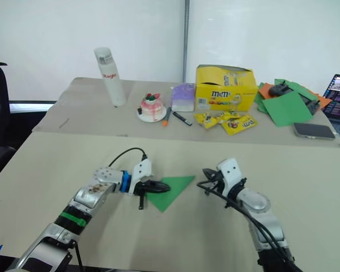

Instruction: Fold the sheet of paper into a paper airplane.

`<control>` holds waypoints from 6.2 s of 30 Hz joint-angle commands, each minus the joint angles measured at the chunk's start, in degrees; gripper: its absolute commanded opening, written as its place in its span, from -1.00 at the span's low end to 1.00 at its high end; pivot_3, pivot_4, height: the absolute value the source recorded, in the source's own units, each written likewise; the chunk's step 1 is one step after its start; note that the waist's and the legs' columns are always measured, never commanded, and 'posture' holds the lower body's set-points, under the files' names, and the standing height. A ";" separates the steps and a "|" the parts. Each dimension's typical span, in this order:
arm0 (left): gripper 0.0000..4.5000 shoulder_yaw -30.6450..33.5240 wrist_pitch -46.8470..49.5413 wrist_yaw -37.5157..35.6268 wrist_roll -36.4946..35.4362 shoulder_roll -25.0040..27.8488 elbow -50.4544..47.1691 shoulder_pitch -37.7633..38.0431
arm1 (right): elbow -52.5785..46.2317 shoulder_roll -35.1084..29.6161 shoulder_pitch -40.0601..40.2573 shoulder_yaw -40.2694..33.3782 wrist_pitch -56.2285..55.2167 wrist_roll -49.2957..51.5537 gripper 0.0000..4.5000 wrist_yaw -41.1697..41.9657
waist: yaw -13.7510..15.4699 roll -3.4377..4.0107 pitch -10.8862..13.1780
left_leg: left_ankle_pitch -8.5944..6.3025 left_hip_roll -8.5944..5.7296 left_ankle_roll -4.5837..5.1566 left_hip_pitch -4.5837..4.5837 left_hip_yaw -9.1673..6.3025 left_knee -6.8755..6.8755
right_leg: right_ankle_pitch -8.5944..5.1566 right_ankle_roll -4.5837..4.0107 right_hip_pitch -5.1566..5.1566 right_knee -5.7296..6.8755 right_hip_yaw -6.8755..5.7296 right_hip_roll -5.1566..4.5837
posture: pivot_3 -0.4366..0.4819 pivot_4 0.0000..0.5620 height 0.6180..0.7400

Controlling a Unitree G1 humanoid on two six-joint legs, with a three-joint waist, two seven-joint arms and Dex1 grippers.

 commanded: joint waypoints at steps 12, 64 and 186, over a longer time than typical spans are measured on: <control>-0.98 -1.44 1.71 -0.63 0.85 0.98 -0.32 2.09 | -0.84 -1.35 2.69 11.95 -1.41 -4.69 -1.00 5.64 | 0.02 -0.01 -0.01 | 0.00 -0.03 0.00 0.03 0.01 0.01 | 0.00 0.00 0.02 -0.03 -0.01 -0.03 | -0.05 -0.47 0.70; -0.98 5.76 13.99 9.16 -4.24 -6.16 1.80 -3.54 | -2.51 -5.41 -7.75 5.84 1.01 -6.74 -1.00 2.32 | -0.34 -0.03 0.03 | 0.03 -0.08 0.04 -0.09 -0.04 0.07 | 0.00 0.01 -0.05 0.03 -0.01 0.03 | -0.05 -0.47 0.70; 0.57 42.70 79.54 41.10 -35.54 -18.41 -9.36 -10.43 | -17.23 -7.26 -8.96 -4.71 19.31 -9.33 -1.00 -10.74 | -1.10 -0.07 0.14 | 0.28 -0.46 -0.37 -0.09 -0.33 -0.17 | -0.04 0.06 -0.06 0.08 0.03 -0.15 | -0.05 -0.47 0.70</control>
